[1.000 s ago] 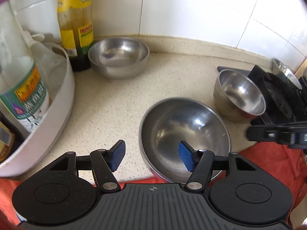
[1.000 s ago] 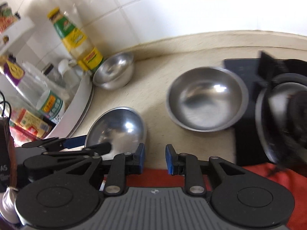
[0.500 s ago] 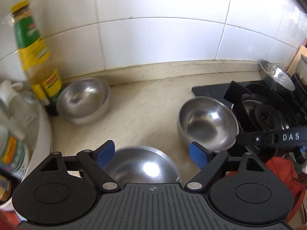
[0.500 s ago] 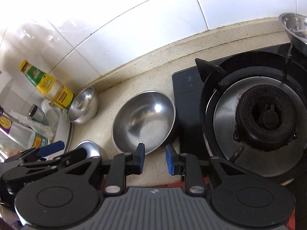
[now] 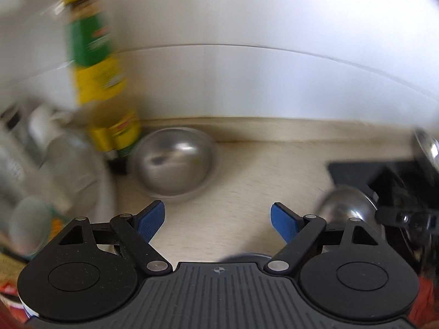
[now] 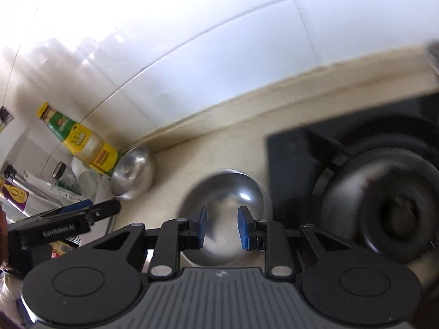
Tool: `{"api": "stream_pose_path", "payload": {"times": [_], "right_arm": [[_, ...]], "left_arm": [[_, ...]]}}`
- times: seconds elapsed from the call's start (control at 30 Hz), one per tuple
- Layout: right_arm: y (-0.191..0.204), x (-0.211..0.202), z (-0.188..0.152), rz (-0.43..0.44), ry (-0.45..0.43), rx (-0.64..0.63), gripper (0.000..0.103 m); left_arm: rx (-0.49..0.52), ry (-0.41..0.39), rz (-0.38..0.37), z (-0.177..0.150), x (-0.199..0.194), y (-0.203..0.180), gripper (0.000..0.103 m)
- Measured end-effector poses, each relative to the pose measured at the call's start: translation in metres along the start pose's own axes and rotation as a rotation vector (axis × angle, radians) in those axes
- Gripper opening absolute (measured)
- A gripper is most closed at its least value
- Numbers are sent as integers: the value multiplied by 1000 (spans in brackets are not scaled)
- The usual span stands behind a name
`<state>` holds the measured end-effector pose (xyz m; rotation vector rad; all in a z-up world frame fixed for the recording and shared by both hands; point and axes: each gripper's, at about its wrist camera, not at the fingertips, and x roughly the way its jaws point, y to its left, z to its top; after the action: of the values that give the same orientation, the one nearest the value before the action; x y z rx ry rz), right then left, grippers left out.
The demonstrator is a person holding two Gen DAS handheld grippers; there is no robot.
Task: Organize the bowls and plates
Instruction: 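Close both grippers on the rim of the steel bowl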
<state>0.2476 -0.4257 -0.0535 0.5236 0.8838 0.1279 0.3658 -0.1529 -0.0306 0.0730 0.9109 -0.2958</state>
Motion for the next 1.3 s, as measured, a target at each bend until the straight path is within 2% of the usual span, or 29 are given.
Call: {"api": "stream_pose_path", "payload": {"times": [0.13,0.23,0.4,0.47,0.6,0.77,0.9,0.93,0.97,1.0,1.1,1.2,1.3], "right_arm": [[40,44,28,43,55,-89,25],[64,73,46,58,80,-145,25],[77,115,65,45,110,-181,26],[79,132,71,48,120,-195,26],[83,165,86,85,156,-196,27],[92,196,93,136,199,-188,28],[103,213,85,142,244,-244,27],[103,214,82,132,248,-258,24],[102,213,80,124,254,-275,17],[99,210,78,123,263,-285,17],[84,196,81,104,290,-248,17],[70,178,83,69,289,-245,17],[58,173,82,12,286,-225,18]], "left_arm": [[-130,16,31,9,15,27,89],[-215,43,19,21,33,40,89],[-257,82,68,27,62,50,89],[-281,103,63,25,68,56,89],[-307,120,45,28,74,62,90],[-340,157,68,30,98,69,89],[-314,139,81,32,104,65,83],[-301,139,82,31,105,63,82],[-278,136,82,31,105,60,81],[-257,138,85,30,105,57,78],[-240,157,22,23,106,45,76],[-204,166,-41,17,104,29,77],[-173,166,-22,19,109,25,86]]}}
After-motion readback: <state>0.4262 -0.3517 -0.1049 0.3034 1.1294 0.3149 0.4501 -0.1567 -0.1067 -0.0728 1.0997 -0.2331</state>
